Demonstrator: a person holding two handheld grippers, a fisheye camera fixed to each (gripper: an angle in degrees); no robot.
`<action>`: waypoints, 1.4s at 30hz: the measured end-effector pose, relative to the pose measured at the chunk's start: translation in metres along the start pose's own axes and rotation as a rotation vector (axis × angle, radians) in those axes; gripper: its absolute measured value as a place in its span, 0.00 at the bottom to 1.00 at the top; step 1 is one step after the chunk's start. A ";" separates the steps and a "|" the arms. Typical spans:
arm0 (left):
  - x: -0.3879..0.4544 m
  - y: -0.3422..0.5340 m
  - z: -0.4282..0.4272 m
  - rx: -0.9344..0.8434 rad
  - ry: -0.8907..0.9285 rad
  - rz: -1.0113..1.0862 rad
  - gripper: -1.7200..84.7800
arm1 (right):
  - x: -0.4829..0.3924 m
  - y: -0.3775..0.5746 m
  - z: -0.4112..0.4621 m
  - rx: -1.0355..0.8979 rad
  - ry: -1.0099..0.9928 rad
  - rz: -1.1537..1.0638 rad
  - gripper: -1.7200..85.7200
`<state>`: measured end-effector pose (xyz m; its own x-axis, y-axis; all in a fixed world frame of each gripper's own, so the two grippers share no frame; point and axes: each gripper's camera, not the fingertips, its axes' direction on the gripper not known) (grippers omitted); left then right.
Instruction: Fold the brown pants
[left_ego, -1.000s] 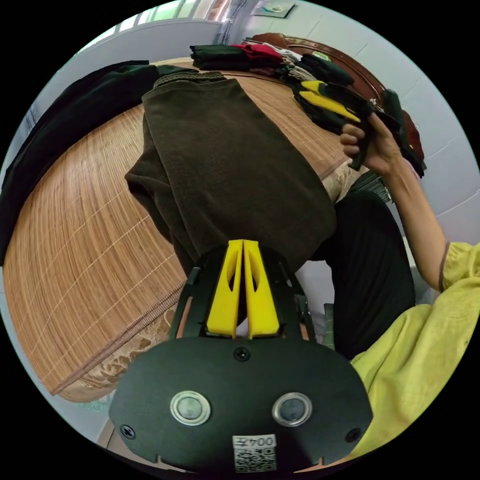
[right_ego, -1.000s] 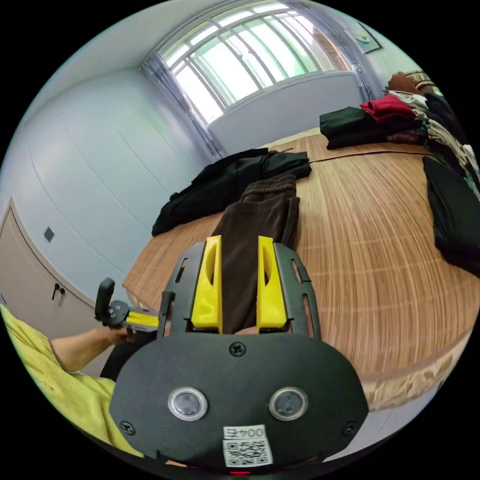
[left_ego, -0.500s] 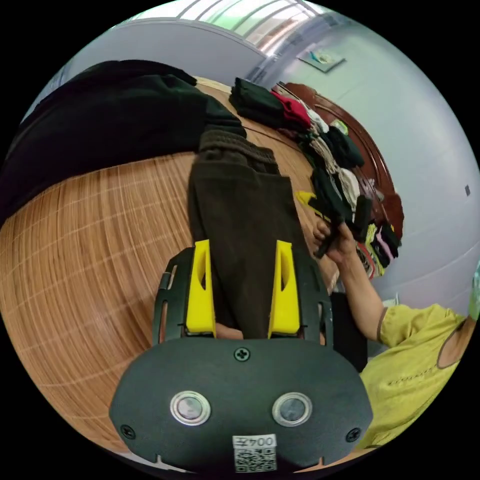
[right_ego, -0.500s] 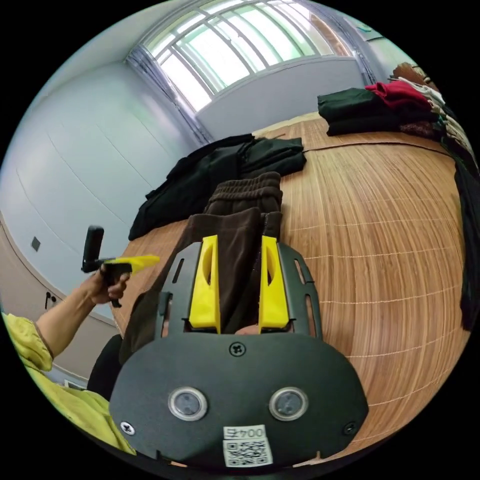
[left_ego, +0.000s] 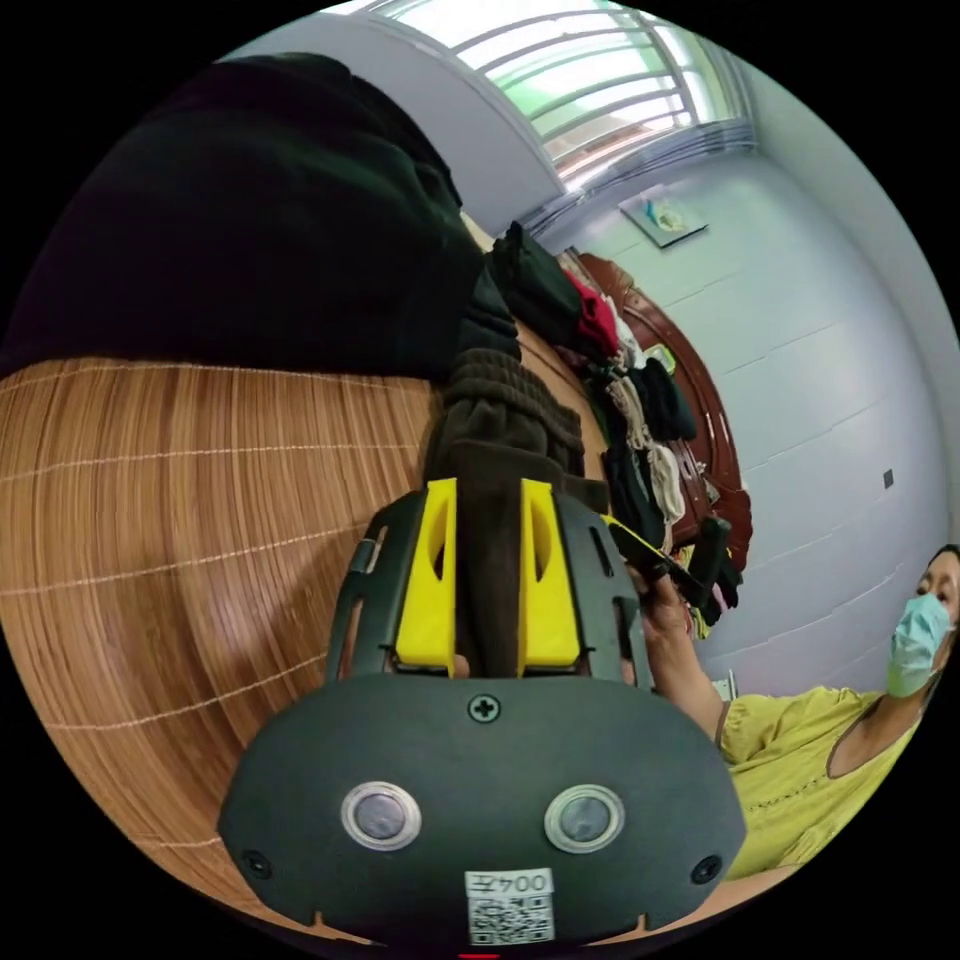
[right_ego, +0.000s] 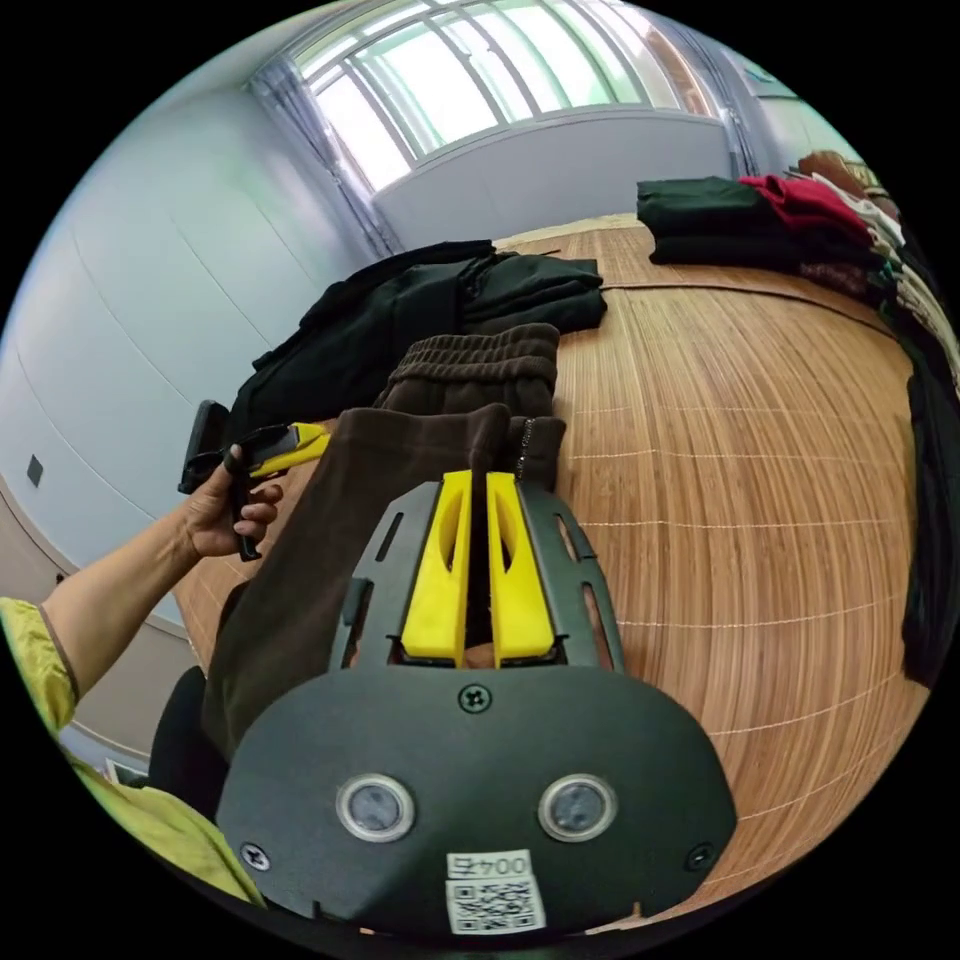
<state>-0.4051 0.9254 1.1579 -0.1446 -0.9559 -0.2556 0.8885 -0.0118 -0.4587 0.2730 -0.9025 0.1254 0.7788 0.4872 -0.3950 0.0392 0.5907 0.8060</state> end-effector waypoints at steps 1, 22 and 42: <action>0.000 0.002 -0.001 0.035 0.015 0.021 0.11 | -0.005 0.000 0.000 0.006 0.024 -0.023 0.06; 0.056 -0.003 -0.014 0.182 -0.016 0.243 0.04 | -0.019 -0.005 -0.043 0.201 0.094 -0.124 0.05; 0.060 -0.030 0.028 0.009 -0.157 0.249 0.15 | 0.071 -0.010 0.009 0.082 -0.123 0.219 0.15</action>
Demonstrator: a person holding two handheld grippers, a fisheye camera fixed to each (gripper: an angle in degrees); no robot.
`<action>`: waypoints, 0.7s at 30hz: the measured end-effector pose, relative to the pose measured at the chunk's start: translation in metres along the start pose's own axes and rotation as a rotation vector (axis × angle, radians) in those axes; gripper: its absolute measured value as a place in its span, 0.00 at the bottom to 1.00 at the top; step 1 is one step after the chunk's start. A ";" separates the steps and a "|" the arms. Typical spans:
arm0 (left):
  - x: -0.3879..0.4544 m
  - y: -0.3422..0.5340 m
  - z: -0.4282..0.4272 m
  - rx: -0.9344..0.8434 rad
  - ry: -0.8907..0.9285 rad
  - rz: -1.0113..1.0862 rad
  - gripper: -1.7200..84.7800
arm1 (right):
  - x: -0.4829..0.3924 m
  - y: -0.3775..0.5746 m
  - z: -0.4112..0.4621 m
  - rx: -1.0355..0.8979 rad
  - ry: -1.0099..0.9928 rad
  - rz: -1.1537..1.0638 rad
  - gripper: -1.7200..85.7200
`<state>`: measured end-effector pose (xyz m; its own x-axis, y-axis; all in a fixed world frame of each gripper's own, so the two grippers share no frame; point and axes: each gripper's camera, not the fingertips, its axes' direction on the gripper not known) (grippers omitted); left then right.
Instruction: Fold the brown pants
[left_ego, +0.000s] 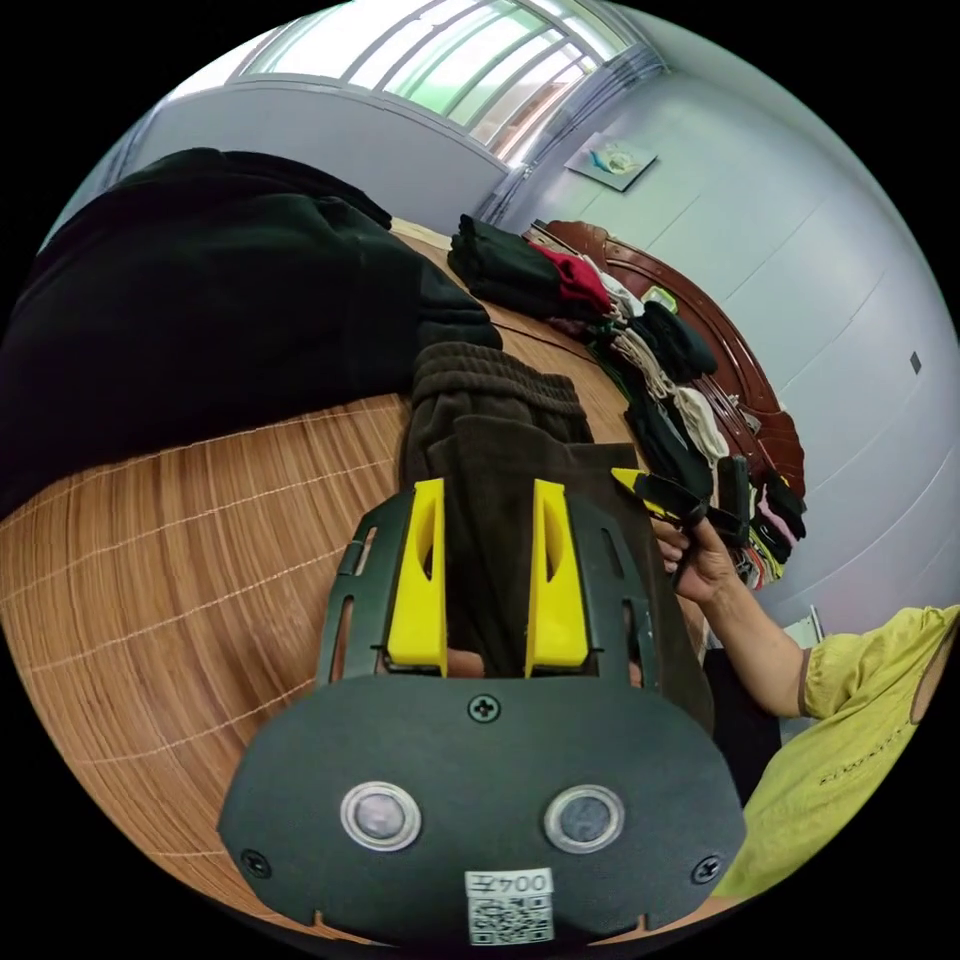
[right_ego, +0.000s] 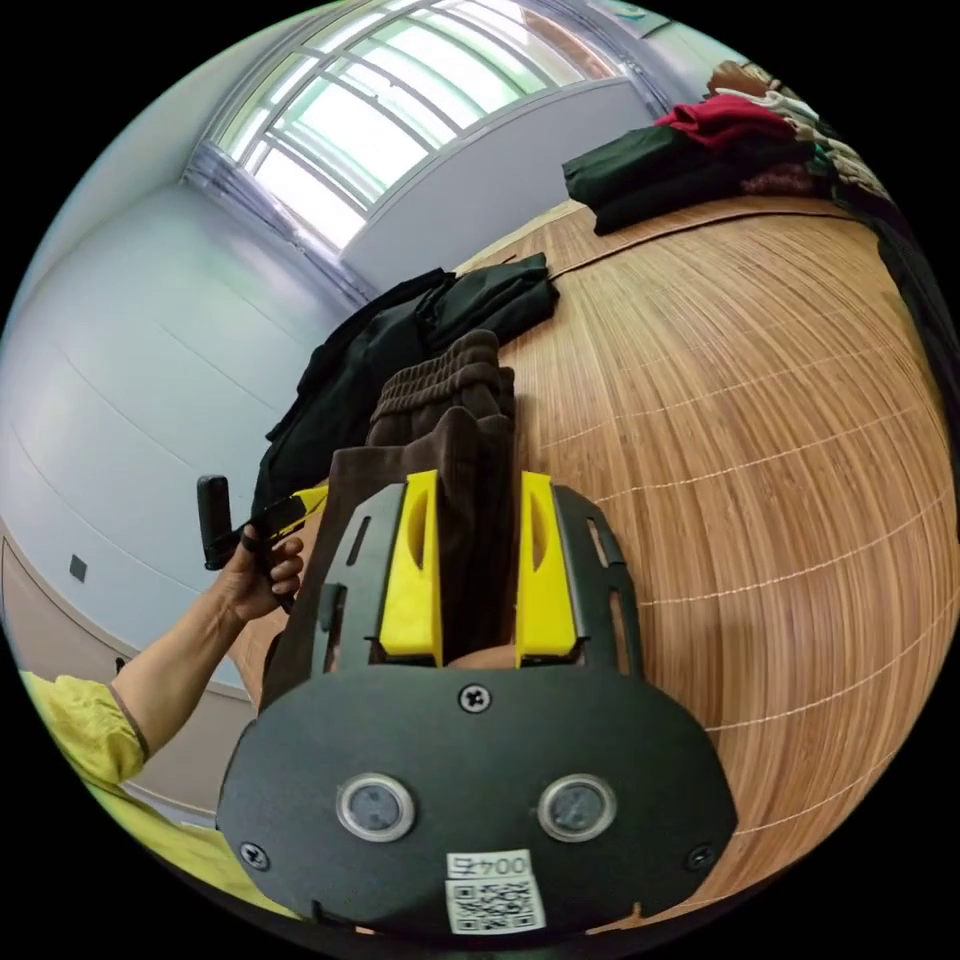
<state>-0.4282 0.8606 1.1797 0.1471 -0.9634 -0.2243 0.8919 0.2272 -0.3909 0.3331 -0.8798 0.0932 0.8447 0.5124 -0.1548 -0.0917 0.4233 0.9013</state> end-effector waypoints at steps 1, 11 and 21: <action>0.005 -0.005 0.003 -0.012 -0.001 0.018 0.15 | -0.003 0.000 0.002 -0.012 0.005 -0.022 0.13; 0.139 0.001 0.015 -0.048 -0.257 0.518 0.14 | -0.027 0.007 0.004 0.017 0.153 -0.157 0.11; 0.065 -0.012 -0.005 -0.015 -0.253 0.105 0.17 | -0.028 0.011 0.005 0.014 0.137 -0.136 0.11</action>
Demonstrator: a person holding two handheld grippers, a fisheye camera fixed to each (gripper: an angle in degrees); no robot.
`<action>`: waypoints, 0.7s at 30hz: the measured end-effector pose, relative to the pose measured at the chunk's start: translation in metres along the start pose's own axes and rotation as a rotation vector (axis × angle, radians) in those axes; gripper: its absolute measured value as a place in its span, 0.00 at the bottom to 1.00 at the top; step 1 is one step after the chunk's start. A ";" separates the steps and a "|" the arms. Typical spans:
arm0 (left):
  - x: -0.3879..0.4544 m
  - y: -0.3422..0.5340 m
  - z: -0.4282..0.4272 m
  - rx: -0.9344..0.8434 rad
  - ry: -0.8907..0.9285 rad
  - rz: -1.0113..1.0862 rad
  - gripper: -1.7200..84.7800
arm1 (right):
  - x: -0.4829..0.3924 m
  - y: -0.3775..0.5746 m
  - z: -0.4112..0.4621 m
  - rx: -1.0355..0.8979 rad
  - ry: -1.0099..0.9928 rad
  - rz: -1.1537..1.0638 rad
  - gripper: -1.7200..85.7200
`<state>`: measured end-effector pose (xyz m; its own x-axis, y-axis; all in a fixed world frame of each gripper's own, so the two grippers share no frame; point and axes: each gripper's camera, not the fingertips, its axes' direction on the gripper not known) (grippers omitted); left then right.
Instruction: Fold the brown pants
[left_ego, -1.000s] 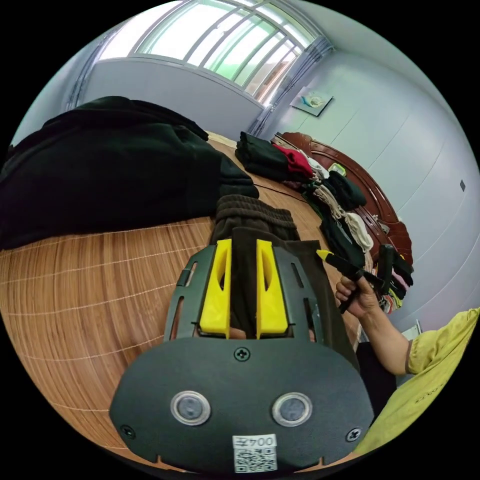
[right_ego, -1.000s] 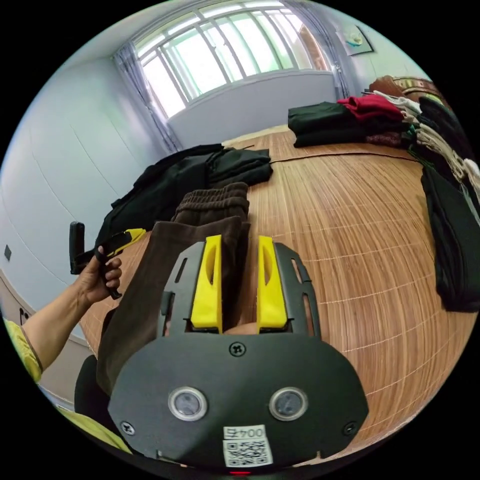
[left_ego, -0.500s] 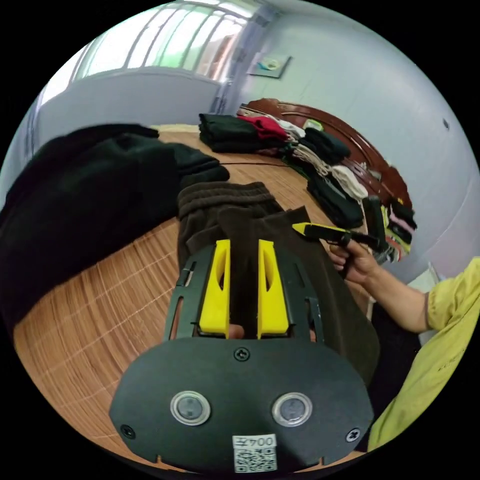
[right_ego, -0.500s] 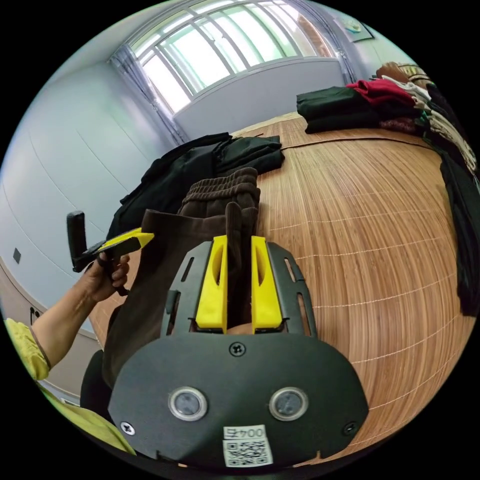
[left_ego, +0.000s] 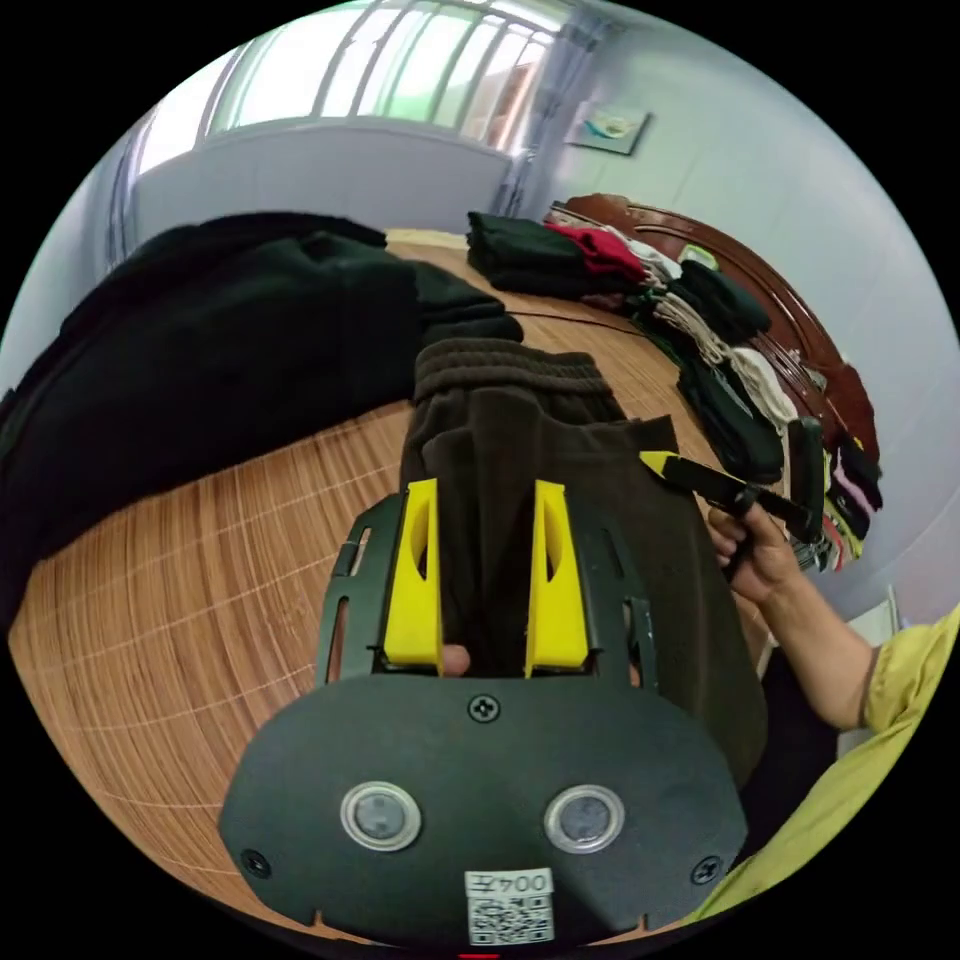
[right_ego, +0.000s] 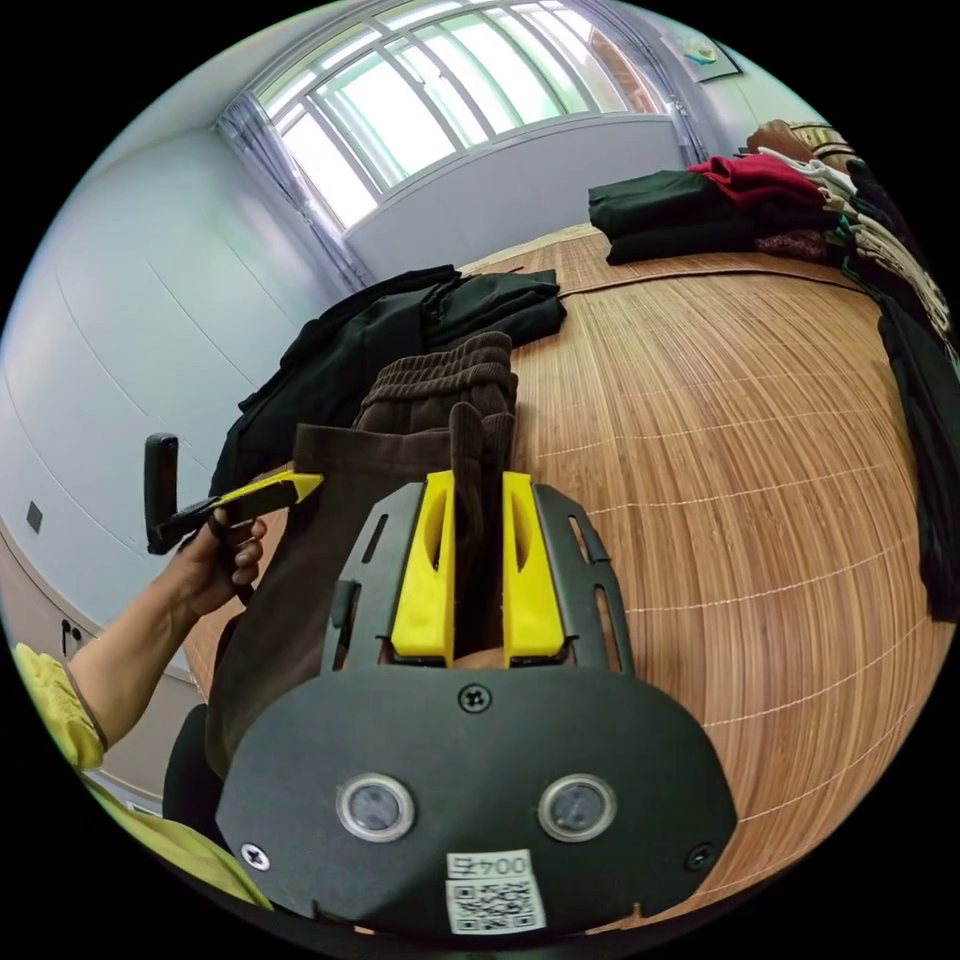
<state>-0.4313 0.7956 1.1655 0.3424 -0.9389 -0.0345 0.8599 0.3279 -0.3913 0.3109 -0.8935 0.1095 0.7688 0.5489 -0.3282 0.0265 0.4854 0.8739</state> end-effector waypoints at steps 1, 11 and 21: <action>-0.012 -0.002 0.004 -0.039 0.017 -0.043 0.17 | -0.001 0.001 0.000 0.002 -0.002 0.001 0.11; -0.083 0.011 0.024 -0.077 0.407 -0.300 0.13 | -0.009 0.005 -0.002 -0.007 -0.031 0.025 0.11; -0.063 0.035 -0.010 0.035 0.346 -0.238 0.05 | -0.047 0.011 -0.011 -0.005 0.090 -0.071 0.09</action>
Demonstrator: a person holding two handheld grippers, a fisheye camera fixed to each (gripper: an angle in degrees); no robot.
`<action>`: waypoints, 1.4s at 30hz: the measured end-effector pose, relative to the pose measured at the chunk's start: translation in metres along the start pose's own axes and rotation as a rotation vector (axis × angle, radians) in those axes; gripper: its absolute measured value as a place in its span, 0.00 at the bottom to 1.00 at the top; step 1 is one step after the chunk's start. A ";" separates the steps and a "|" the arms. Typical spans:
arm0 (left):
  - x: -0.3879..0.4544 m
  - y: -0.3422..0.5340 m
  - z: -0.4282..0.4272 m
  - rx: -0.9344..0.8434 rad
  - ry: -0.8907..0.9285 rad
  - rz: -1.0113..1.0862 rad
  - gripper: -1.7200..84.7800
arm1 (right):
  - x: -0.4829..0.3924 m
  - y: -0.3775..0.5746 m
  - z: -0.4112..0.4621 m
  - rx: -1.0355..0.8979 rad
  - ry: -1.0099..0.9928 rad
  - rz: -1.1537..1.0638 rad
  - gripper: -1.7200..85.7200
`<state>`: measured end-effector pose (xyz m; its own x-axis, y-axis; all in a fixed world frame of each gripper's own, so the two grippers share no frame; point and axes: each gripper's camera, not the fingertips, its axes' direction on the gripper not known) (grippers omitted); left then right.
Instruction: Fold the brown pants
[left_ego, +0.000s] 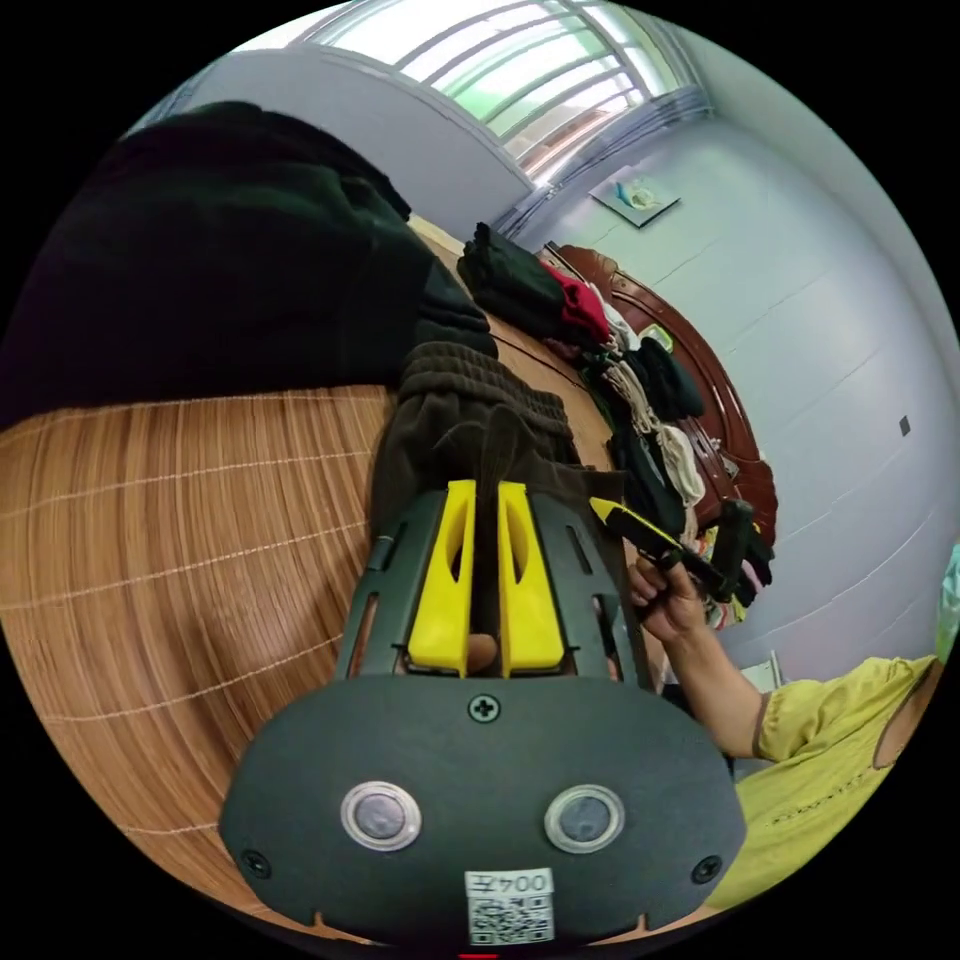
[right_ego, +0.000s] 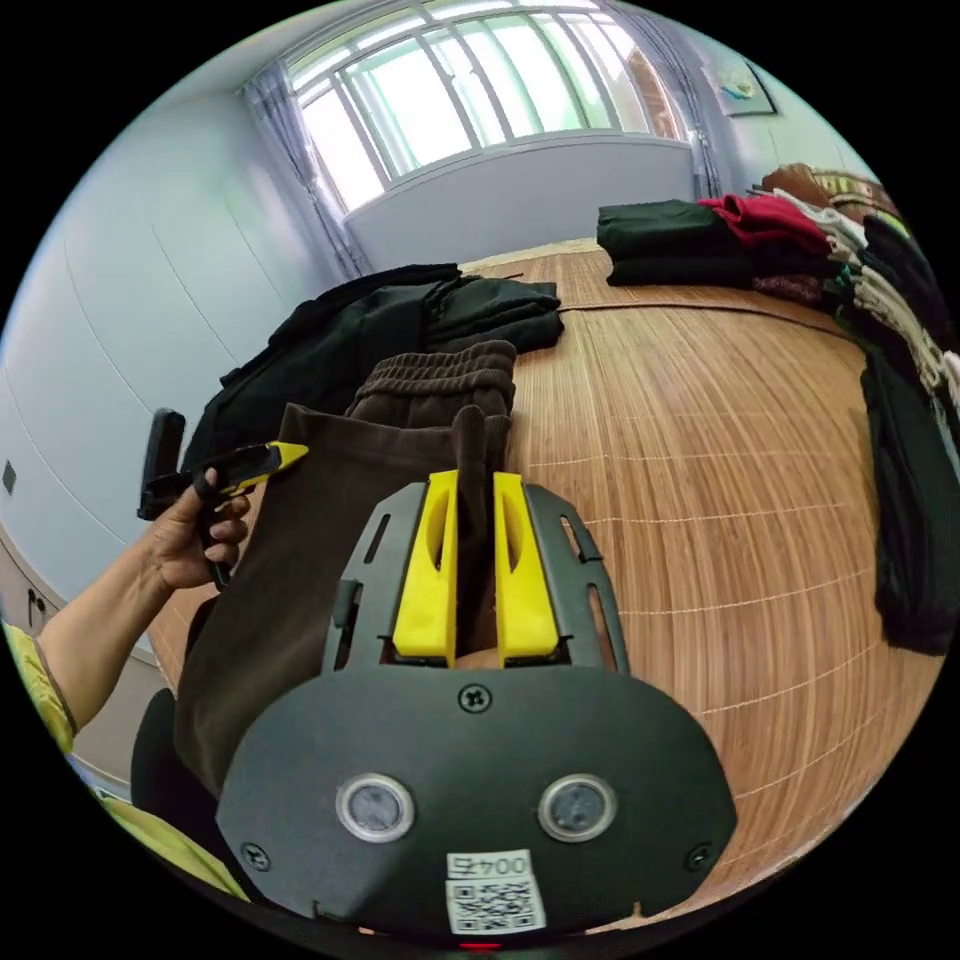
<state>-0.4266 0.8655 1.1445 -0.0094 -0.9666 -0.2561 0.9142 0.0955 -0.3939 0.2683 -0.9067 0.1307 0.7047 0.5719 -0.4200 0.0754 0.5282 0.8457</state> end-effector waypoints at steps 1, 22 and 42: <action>0.011 0.004 -0.005 0.011 -0.036 0.028 0.04 | -0.009 0.001 -0.003 -0.001 0.043 -0.028 0.08; 0.089 0.045 -0.042 0.036 -0.385 0.196 0.04 | -0.059 0.015 -0.010 0.061 0.137 -0.122 0.12; 0.184 0.061 -0.055 -0.240 -0.457 0.293 0.02 | -0.074 0.018 -0.019 -0.128 -0.030 -0.169 0.11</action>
<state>-0.3946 0.7066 1.0248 0.4541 -0.8910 0.0006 0.7343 0.3738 -0.5667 0.2042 -0.9279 0.1712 0.7105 0.4507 -0.5404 0.1051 0.6914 0.7148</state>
